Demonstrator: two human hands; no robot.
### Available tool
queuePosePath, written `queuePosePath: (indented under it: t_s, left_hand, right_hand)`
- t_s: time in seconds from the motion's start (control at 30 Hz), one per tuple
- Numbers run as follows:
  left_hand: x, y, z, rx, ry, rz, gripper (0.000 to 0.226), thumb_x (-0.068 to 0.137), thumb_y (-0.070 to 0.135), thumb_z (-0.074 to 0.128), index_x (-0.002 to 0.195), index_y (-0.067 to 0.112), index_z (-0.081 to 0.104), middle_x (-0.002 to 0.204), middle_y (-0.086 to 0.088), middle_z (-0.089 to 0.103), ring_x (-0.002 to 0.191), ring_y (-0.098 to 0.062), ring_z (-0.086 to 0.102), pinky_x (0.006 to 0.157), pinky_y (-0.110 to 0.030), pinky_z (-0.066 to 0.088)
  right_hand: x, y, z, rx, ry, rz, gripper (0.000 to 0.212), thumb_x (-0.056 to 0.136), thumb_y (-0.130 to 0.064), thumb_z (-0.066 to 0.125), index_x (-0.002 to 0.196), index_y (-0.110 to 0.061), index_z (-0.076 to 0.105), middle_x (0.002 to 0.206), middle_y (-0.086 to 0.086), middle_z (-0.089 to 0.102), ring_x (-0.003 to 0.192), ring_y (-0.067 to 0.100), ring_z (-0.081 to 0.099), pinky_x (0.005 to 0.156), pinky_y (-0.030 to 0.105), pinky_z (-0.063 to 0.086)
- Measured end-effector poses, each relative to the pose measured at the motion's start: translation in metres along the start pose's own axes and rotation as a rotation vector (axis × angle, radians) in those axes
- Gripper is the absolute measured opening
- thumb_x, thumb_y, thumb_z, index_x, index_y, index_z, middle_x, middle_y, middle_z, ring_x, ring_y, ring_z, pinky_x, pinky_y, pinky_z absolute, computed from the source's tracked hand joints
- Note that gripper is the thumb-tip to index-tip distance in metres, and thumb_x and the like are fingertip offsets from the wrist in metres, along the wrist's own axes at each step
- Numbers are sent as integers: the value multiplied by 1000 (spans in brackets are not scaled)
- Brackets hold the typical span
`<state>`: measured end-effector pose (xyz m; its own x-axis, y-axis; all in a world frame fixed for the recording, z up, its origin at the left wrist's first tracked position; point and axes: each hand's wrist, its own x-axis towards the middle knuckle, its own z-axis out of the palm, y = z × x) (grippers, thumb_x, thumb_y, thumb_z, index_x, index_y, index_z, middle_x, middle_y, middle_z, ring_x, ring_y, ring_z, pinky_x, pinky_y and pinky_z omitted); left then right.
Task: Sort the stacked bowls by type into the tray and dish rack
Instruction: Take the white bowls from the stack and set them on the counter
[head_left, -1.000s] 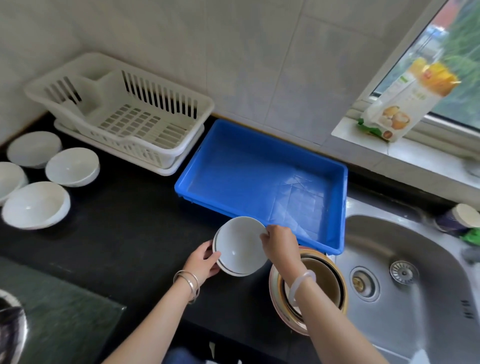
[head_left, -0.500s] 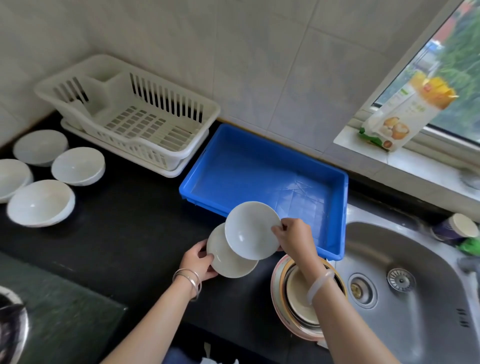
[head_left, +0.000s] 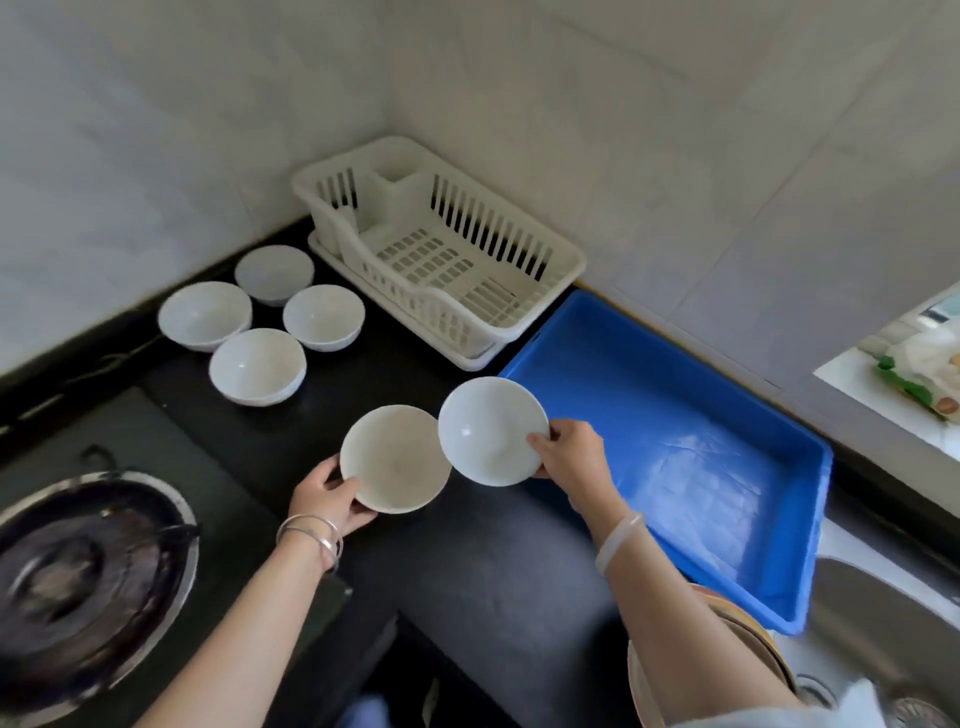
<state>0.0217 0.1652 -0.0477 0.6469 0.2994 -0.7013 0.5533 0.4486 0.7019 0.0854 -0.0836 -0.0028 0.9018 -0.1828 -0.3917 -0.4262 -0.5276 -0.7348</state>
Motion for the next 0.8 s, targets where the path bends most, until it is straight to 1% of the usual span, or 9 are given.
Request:
queuePosePath:
  t_s: [0.07,0.13,0.2,0.27,0.33,0.47,0.57,0.67,0.8]
  left_hand:
    - [7,7,-16,-49,43,5,49,89,-7,44,135,12,43,131,-18,49,113,-43,53,81,-48,50]
    - [14,13,-31,-88,87,5,49,89,-7,44,134,13,44,133,-18,48,113,-43,53,81,-47,50]
    - [21,19,-42,-115,133,2,49,89,-7,44,134,13,44,135,-18,46,113,-44,53,79,-46,50]
    - [27,23,-51,-133,171,-1,49,88,-7,44,133,12,45,137,-17,45,113,-45,54,78,-45,50]
    - [33,27,-58,-168,194,-7,48,88,-8,44,132,12,46,137,-17,45,113,-46,53,80,-47,50]
    - [43,34,-66,-208,230,-8,47,88,-8,44,130,11,48,136,-17,46,112,-47,53,80,-46,50]
    - [48,35,-68,-227,234,-24,47,87,-8,43,130,11,47,136,-16,46,112,-47,53,82,-46,50]
    - [51,36,-68,-239,234,-46,48,87,-7,43,131,11,47,133,-18,48,112,-46,53,84,-47,51]
    - [53,36,-68,-275,236,-51,49,86,-7,43,131,13,48,120,-13,50,107,-44,54,79,-45,51]
  right_hand:
    - [9,-12,21,29,-41,-11,16,83,-10,57,68,-14,60,77,-1,63,67,13,64,61,34,62]
    - [19,-23,41,82,-83,1,16,85,-8,57,70,-13,60,82,0,61,71,14,63,53,26,59]
    - [28,-34,61,134,-116,24,12,86,-7,56,76,-11,61,85,0,59,74,14,62,49,21,56]
    - [37,-43,78,183,-126,48,6,86,-5,55,85,-7,61,88,0,56,77,15,60,47,21,55]
    - [46,-50,95,231,-124,77,7,86,-3,53,90,-5,59,95,4,55,85,22,60,46,21,55]
    - [58,-61,119,284,-113,133,8,87,-1,52,82,-6,56,105,11,54,94,27,57,42,19,53]
    - [67,-64,133,297,-119,174,10,87,0,51,83,-8,55,109,11,54,99,29,57,47,22,54]
    - [73,-65,144,293,-143,221,12,89,-1,51,98,-7,54,107,8,52,97,26,56,44,20,53]
    - [78,-64,153,292,-154,248,13,89,-3,53,100,-10,53,105,6,52,93,23,56,44,19,53]
